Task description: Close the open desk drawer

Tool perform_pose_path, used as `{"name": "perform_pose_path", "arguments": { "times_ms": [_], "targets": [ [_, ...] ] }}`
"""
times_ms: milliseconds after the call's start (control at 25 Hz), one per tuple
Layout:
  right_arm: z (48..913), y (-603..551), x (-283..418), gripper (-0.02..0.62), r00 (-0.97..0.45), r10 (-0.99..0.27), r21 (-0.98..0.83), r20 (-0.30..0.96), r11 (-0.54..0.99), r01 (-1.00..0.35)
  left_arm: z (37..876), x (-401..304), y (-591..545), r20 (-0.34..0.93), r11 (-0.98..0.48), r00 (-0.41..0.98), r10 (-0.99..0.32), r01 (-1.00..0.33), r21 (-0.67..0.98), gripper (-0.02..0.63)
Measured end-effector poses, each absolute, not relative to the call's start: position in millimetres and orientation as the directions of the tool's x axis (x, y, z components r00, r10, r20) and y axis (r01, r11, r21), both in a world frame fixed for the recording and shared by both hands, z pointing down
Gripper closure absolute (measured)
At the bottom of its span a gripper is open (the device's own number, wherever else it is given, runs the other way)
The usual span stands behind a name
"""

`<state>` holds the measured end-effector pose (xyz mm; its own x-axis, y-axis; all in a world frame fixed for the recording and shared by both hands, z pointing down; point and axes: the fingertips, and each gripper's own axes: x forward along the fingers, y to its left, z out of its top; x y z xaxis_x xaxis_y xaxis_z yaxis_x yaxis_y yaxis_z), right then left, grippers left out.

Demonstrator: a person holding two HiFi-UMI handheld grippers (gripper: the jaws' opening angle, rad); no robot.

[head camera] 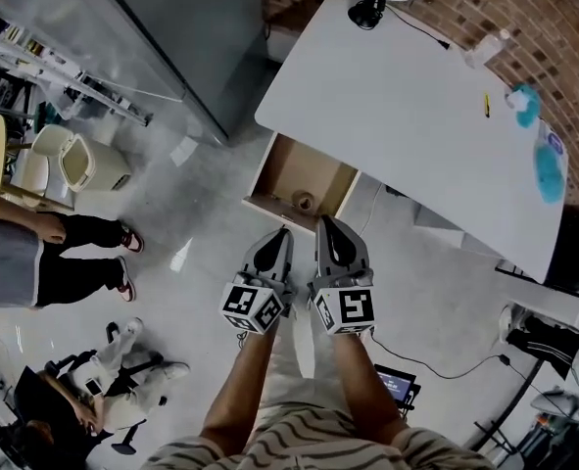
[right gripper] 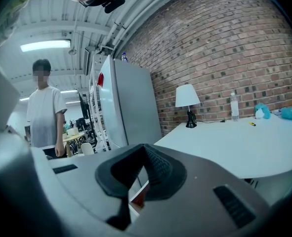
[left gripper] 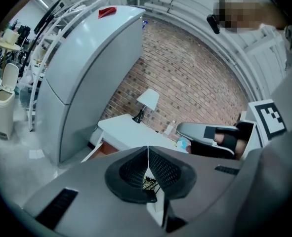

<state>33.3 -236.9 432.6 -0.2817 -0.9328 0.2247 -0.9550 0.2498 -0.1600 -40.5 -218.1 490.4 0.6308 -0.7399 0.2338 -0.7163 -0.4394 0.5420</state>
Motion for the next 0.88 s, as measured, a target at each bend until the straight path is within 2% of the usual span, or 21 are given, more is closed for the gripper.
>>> {"name": "perform_pose_path", "arguments": {
  "times_ms": [360, 560, 880],
  "targets": [
    [496.4, -244.9, 39.5, 0.584, -0.263, -0.926, -0.151, 0.272, 0.229, -0.962, 596.6, -32.2, -219.7, 0.228, -0.322, 0.654, -0.722, -0.609, 0.725, 0.597],
    [524.2, -241.8, 45.2, 0.586, -0.256, -0.918, -0.157, 0.301, 0.217, -0.963, 654.2, -30.0, -217.4, 0.150, -0.222, 0.655, -0.741, -0.449, 0.865, 0.597],
    [544.2, -239.9, 44.9, 0.584, -0.260, -0.919, -0.164, 0.297, 0.219, -0.962, 739.0, -38.0, -197.3, 0.127, -0.050, 0.612, -0.780, -0.264, 0.963, 0.597]
  ]
}}
